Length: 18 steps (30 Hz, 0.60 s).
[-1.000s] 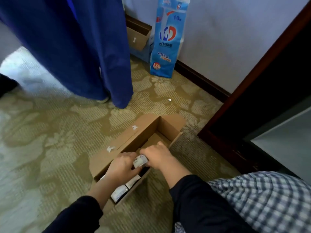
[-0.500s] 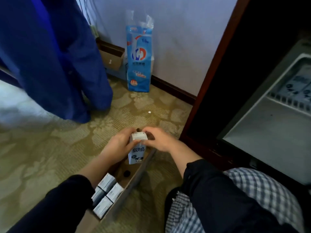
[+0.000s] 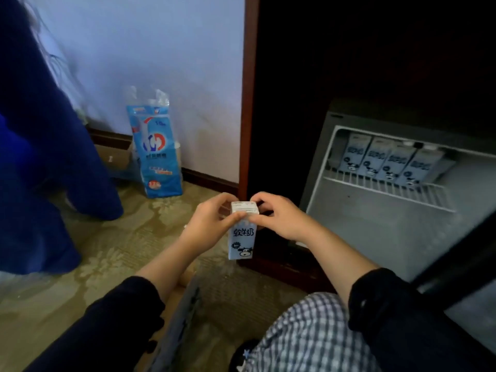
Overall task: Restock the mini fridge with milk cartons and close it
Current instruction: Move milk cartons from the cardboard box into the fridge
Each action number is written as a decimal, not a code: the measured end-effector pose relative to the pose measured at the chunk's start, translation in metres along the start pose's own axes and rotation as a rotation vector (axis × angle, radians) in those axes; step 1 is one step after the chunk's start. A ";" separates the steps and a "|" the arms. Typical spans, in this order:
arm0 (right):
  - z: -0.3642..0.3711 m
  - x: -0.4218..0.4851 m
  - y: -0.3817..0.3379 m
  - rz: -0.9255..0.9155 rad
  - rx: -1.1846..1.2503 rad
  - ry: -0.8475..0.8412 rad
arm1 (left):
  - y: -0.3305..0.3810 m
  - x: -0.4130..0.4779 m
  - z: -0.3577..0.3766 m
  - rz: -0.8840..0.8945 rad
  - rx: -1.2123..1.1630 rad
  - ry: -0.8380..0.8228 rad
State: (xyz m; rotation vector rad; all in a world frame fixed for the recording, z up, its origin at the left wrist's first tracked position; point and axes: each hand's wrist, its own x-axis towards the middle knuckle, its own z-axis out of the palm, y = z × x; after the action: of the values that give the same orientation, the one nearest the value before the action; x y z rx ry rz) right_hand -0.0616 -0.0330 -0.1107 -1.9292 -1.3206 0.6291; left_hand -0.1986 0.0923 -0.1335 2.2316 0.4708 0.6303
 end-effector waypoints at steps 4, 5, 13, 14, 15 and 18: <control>-0.048 -0.031 0.020 0.010 0.033 0.142 | 0.040 0.030 0.034 0.062 -0.136 -0.088; -0.060 -0.040 0.025 0.006 0.044 0.175 | 0.050 0.037 0.044 0.068 -0.163 -0.119; -0.140 -0.099 0.073 0.074 0.159 0.447 | 0.109 0.076 0.137 0.025 -0.199 -0.364; -0.148 -0.105 0.079 0.078 0.164 0.480 | 0.116 0.080 0.148 0.020 -0.207 -0.381; -0.155 -0.110 0.085 0.086 0.174 0.514 | 0.122 0.083 0.160 0.020 -0.215 -0.389; -0.170 -0.124 0.108 0.128 0.236 0.633 | 0.137 0.092 0.192 0.049 -0.224 -0.372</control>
State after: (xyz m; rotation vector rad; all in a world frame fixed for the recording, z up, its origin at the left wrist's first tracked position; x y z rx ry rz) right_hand 0.0806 -0.2212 -0.0863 -1.8109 -0.6982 0.1856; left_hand 0.0038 -0.0593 -0.1177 2.0864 0.1492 0.2648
